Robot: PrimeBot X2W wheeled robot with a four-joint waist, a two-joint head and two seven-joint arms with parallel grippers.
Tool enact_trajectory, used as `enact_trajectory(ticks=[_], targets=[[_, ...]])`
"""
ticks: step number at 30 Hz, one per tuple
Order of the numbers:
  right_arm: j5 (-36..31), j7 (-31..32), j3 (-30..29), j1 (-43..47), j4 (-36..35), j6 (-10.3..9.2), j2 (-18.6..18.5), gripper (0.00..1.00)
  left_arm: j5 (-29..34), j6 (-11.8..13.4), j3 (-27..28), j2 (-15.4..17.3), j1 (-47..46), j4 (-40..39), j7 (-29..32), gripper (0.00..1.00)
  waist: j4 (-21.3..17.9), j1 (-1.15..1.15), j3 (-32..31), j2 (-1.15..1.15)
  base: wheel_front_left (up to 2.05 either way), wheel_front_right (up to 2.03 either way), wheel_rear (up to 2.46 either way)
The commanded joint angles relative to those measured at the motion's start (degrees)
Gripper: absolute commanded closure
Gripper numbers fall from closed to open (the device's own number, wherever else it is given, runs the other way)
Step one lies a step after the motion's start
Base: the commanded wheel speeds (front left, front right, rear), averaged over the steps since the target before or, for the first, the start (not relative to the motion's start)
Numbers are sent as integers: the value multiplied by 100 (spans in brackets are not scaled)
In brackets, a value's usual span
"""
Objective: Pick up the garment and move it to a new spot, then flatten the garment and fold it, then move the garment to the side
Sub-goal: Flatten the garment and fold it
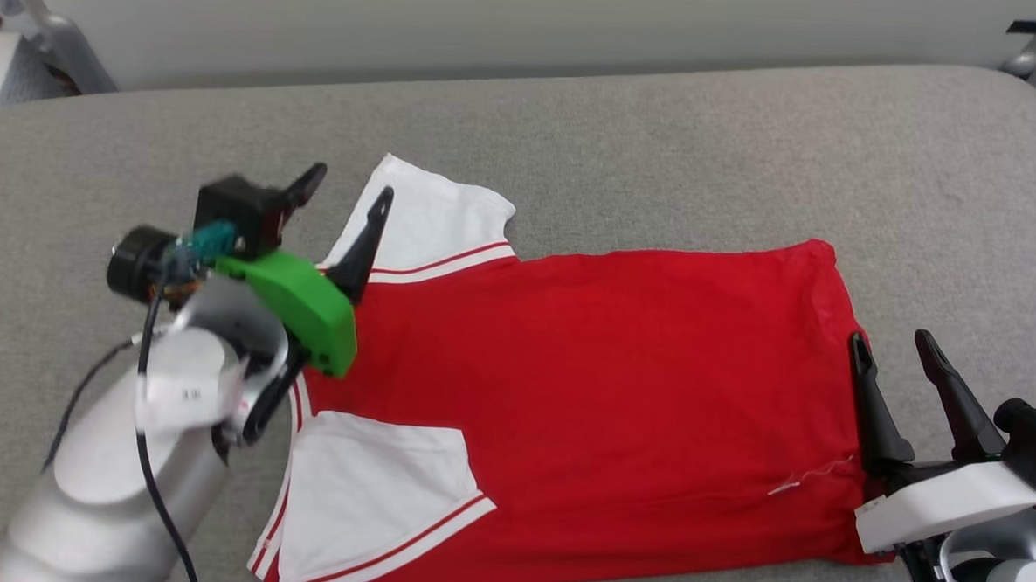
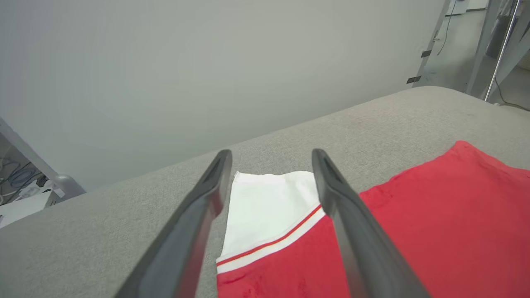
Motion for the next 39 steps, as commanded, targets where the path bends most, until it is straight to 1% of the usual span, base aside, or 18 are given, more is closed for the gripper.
enact_trajectory(ticks=[1, 6, 9, 13, 17, 21, 27, 31, 35, 36, 37, 38, 39], targets=[[-30, -23, 45, -112, 25, -4, 21, 0, -82, -93, 5, 0, -328, 145, 276, 0, -357, 0, 488, 0, 0, 0, 0], [14, -133, 190, -357, 64, -4, 48, 0, -211, -509, -186, 146, -1504, 854, 1754, 0, -644, 0, 898, 0, 0, 0, 0], [36, -201, 314, -513, 88, -4, 69, 0, -379, -673, -218, 199, -2135, 1355, 2540, 0, -803, 0, 1136, 0, 0, 0, 0], [62, -274, 472, -703, 123, -4, 90, 0, -581, -820, -319, 272, -2727, 1967, 3478, 0, -996, 0, 1379, 0, 0, 0, 0], [86, -322, 555, -843, 154, -4, 112, 0, -796, -881, -345, 336, -3141, 2436, 4202, 0, -1151, 0, 1585, 0, 0, 0, 0], [122, -380, 654, -938, 178, -4, 113, 0, -836, -913, -373, 417, -3470, 2712, 4476, 0, -1257, 0, 1776, 0, 0, 0, 0], [216, -486, 748, -1085, 246, -4, 38, 0, -894, -889, -329, 424, -3795, 3144, 4635, 0, -1334, 0, 2008, 0, 0, 0, 0], [241, -519, 757, -1148, 273, -4, -21, 0, -899, -806, -334, 416, -3859, 3386, 4710, 0, -1357, 0, 2074, 0, 0, 0, 0], [237, -521, 750, -1160, 254, -4, -21, 0, -968, -782, -348, 380, -3796, 3552, 4840, 0, -1345, 0, 2087, 0, 0, 0, 0], [231, -519, 747, -1157, 251, -4, -21, 0, -1000, -772, -340, 362, -3775, 3579, 4870, 56, -1336, 0, 2087, 0, 0, 0, 0], [224, -517, 744, -1154, 249, -4, -22, 0, -1037, -768, -332, 339, -3750, 3603, 4906, 91, -1325, 0, 2084, 0, 0, 0, 0], [215, -513, 738, -1148, 247, -4, -22, 0, -1092, -762, -321, 309, -3716, 3635, 4972, 100, -1310, 0, 2077, 0, 0, 0, 0], [209, -506, 729, -1145, 244, -4, -23, 0, -1130, -765, -317, 287, -3694, 3645, 5019, 100, -1295, 0, 2069, 0, 0, 0, 0]])
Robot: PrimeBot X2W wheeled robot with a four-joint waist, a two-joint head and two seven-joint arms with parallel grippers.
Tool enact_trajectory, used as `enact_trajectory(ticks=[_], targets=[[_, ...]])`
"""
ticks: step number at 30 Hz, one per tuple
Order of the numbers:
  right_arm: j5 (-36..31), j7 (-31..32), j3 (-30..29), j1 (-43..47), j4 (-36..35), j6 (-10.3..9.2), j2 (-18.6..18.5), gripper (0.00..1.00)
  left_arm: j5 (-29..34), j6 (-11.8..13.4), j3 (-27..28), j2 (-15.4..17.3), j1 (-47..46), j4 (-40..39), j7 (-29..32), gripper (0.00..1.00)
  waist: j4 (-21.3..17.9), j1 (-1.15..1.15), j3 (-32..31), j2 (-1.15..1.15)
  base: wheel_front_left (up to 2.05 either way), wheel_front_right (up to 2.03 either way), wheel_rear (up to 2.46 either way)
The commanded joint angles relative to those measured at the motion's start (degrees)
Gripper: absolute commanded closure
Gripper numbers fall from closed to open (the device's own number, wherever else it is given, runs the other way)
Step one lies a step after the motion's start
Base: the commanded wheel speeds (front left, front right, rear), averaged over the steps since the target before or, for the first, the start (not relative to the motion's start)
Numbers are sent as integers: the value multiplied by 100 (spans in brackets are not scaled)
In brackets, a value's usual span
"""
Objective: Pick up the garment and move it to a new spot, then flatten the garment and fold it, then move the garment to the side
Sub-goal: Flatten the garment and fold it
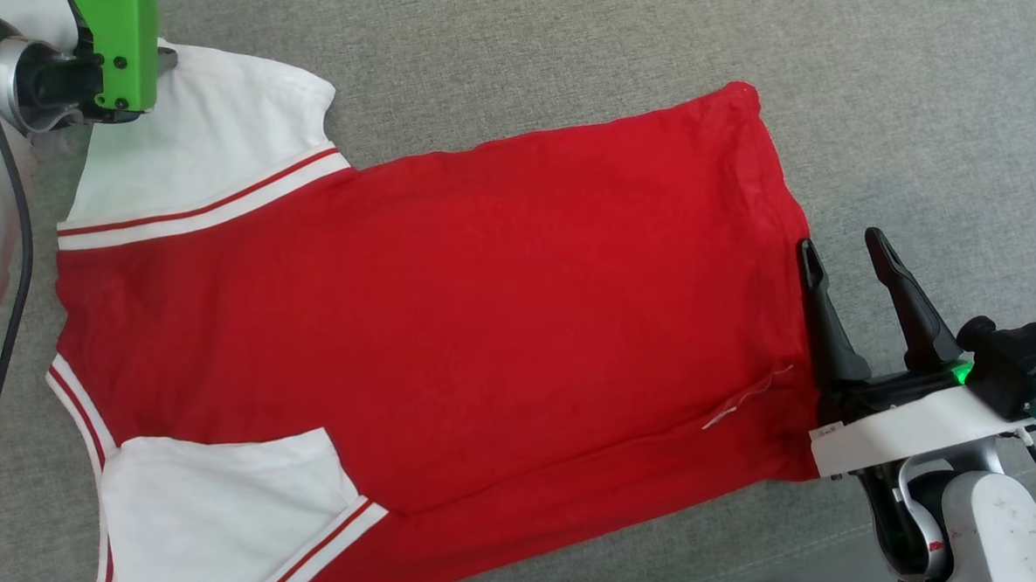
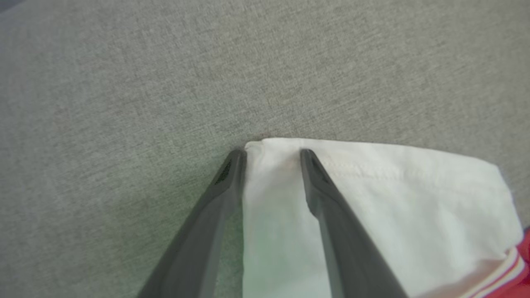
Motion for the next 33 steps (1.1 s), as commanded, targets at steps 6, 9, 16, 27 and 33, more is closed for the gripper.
enact_trajectory(ticks=[6, 9, 16, 27, 33], targets=[[3, 73, -87, -68, -46, -4, -55, 0, -288, 65, 186, -169, 229, 5, -349, 100, 130, 0, -167, 0, 0, 0, 0], [10, 178, -101, -56, -50, -4, -108, 0, -437, 23, 314, -189, 318, -109, -566, 100, 186, 0, -302, 0, 0, 0, 0], [39, 718, -174, 3, -28, -4, -391, 0, -646, -33, 430, -70, 741, -544, -787, 100, 406, 0, -759, 0, 0, 0, 0], [734, 3375, -151, -464, -203, -4, -1263, 0, -826, 277, 428, -11, 1788, -2277, -891, 100, 915, 0, -1228, 0, 0, 0, 0], [772, 4992, -283, -1133, 46, -4, -1534, 0, -837, 687, 439, 193, 2356, -3618, -797, 100, 1218, 0, -1093, 0, 0, 0, 0]])
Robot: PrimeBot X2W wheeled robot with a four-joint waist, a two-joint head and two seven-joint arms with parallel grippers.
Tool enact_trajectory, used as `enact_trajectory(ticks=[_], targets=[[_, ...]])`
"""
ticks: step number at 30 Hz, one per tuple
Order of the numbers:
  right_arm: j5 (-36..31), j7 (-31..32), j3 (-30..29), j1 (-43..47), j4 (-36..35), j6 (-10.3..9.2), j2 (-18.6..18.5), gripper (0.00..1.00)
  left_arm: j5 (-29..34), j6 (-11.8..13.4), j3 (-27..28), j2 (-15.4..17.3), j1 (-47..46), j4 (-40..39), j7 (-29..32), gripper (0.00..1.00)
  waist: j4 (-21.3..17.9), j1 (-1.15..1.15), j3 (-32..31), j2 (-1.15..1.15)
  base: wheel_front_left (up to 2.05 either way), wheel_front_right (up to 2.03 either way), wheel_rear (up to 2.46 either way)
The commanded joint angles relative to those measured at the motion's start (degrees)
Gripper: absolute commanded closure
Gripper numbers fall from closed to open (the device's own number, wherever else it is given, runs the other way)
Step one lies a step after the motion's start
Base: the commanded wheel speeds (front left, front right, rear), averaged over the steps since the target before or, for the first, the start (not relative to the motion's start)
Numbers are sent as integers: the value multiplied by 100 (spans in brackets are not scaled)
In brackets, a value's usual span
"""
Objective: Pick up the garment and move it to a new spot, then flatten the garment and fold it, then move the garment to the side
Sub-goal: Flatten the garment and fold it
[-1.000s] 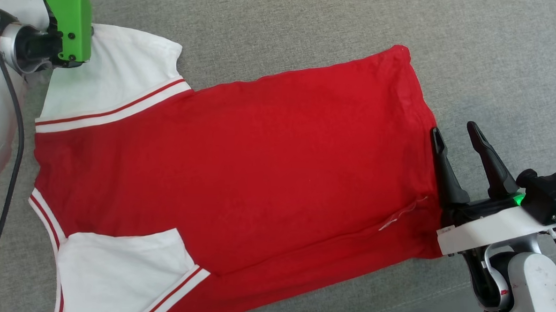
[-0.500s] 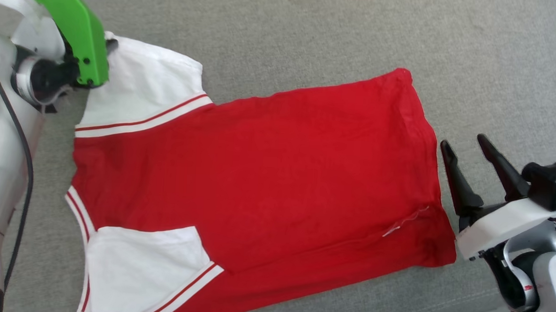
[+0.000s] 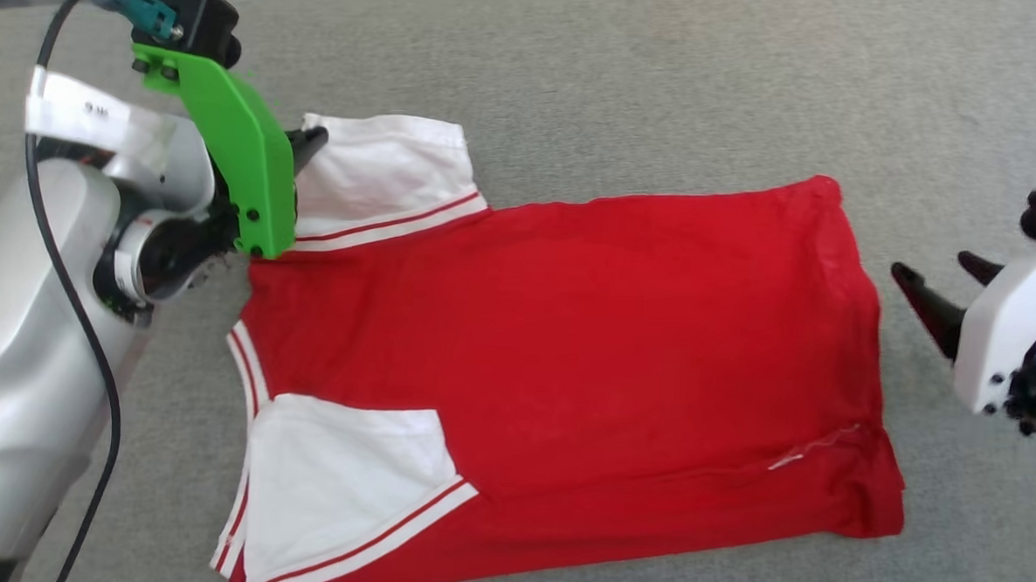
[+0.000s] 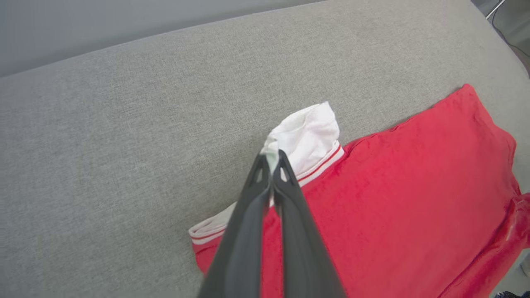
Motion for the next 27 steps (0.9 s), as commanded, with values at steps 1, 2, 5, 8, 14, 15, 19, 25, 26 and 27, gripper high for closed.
enact_trajectory(ticks=[1, 2, 5, 8, 14, 15, 19, 25, 26, 27], targets=[[78, 230, -12, -203, 59, -3, 18, 0, 0, 84, 20, 57, 173, -226, 36, 100, 217, 0, 79, 0, 0, 0, 0], [166, 442, -57, -355, 129, -3, 50, 0, -9, 151, 30, 94, 257, -448, 58, 100, 274, 0, 124, 0, 0, 0, 0], [263, 946, -61, -705, 307, -3, 12, 0, 19, 317, 46, 216, 426, -949, 112, 100, 408, 0, 261, 0, 0, 0, 0], [247, 1221, 9, -1058, 496, -3, -80, 0, 31, 442, 62, 264, 541, -1398, 124, 100, 547, 0, 412, 0, 0, 0, 0], [149, 1439, 194, -1571, 1003, -3, -208, 0, 72, 594, 65, 267, 651, -1979, 88, 100, 767, 0, 679, 0, 0, 0, 0], [123, 1449, 224, -1630, 1077, -3, -226, 0, 86, 606, 57, 269, 653, -2037, 90, 100, 796, 0, 721, 0, 0, 0, 0], [-21, 1355, 398, -1836, 1367, -3, -323, 0, 140, 636, 26, 243, 646, -2225, 57, 100, 916, 0, 870, 0, 0, 0, 0], [-72, 1119, 631, -1912, 1741, -3, -397, 0, 168, 620, -38, 171, 630, -2334, 10, 100, 1074, 0, 990, 0, 0, 0, 0], [-49, 1104, 674, -1908, 1786, -3, -411, 0, 174, 622, -46, 164, 629, -2337, 7, 100, 1086, 0, 995, 0, 0, 0, 0], [-29, 1098, 729, -1893, 1842, -3, -429, 0, 185, 625, -58, 155, 628, -2337, 0, 100, 1101, 0, 996, 0, 0, 0, 0]])
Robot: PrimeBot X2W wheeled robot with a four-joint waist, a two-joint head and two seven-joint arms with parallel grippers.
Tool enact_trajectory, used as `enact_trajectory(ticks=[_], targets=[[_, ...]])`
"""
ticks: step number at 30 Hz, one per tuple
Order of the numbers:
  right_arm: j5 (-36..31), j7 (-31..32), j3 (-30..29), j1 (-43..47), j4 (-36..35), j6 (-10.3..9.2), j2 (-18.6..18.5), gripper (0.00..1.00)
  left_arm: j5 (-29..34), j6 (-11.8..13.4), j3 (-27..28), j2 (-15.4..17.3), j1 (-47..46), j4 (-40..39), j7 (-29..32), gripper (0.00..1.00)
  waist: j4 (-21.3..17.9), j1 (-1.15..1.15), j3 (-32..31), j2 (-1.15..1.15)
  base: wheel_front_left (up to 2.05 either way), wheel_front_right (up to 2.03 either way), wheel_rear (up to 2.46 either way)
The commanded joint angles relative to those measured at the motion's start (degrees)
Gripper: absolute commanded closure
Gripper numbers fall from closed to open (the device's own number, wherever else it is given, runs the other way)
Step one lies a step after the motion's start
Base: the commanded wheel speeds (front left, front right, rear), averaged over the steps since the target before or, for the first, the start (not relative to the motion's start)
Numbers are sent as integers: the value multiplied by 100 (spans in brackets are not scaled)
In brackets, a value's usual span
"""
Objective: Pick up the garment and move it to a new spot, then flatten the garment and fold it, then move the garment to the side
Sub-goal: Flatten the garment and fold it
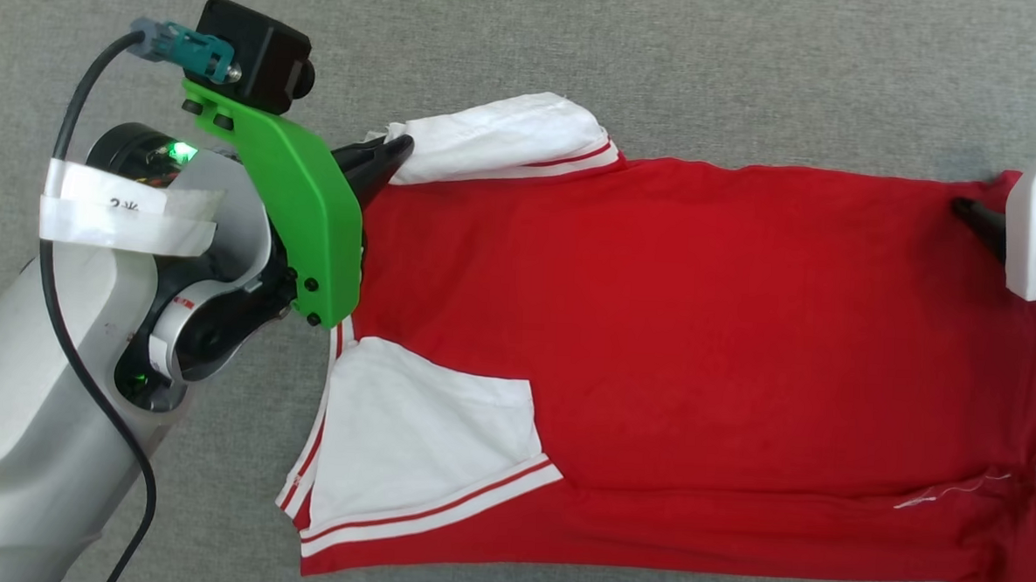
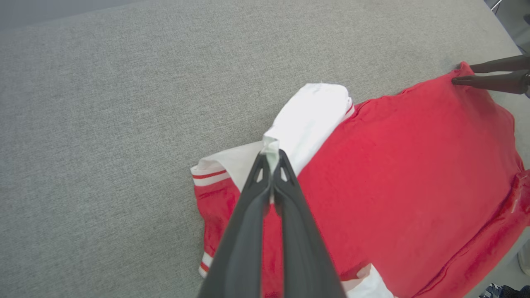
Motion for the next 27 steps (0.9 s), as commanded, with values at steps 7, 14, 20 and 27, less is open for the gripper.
enact_trajectory(ticks=[7, 14, 20, 27], targets=[[277, -280, 660, 148, 286, -3, -217, 97, 81, -2, -35, -65, 130, 98, -124, 100, 94, 0, 16, 0, 0, 0, 0], [364, -1243, 512, 68, 549, -3, -194, 100, 26, -49, 80, -101, 288, 372, -447, 100, 60, 0, -160, 0, 0, 0, 0], [527, -2225, 264, 215, 754, -3, -79, 100, -62, -82, 164, -155, 553, 664, -758, 100, 27, 0, -541, 0, 0, 0, 0], [710, -3068, 171, 747, 851, -3, -92, 100, -157, -87, 236, -171, 1079, 877, -1142, 100, -2, 0, -1072, 0, 0, 0, 0]])
